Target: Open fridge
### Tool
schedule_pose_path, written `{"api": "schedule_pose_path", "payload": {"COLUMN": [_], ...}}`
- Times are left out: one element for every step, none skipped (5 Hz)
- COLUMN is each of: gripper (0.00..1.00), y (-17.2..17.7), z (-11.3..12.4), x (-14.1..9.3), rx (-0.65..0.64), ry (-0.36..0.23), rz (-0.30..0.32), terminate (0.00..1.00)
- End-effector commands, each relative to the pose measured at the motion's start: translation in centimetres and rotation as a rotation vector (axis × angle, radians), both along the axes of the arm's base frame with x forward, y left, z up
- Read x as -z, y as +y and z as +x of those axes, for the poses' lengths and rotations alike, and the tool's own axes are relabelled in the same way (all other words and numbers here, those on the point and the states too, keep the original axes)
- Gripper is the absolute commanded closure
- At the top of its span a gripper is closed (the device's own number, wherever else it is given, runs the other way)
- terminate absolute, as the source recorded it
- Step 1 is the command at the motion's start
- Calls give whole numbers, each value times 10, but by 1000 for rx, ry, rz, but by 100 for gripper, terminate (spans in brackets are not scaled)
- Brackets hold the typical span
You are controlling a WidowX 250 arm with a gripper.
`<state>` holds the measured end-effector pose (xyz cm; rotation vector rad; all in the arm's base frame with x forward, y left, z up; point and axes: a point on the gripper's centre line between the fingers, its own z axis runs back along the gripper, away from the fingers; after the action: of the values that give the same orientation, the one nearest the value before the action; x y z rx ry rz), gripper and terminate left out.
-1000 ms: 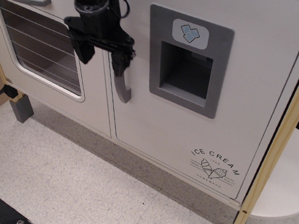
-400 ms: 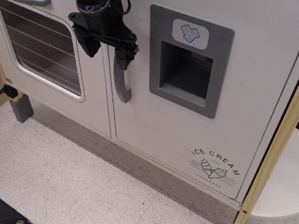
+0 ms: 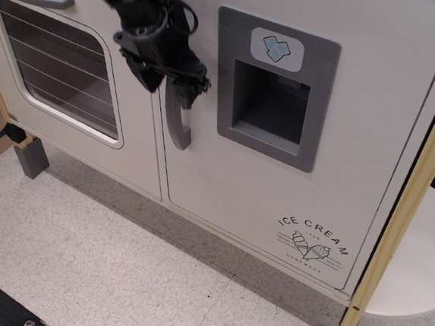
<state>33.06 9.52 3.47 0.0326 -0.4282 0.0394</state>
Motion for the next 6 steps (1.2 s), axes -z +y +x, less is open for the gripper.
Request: {"api": "schedule_pose_path", "payload": {"gripper": [100,100,100,100,100,100], "y": [4,6,4,-1,-4,-6], "z": [11,17,11,-10,-34,-52], "x": [-12,-5,-6,-10,-16,-19], "rx": [-2,-28,-14,16,23,20], "ry": [-95,-120,-117,-97,-55,6], "rz": [0,19,24,23,21,9], "terminate": [0,0,0,0,0,0]}}
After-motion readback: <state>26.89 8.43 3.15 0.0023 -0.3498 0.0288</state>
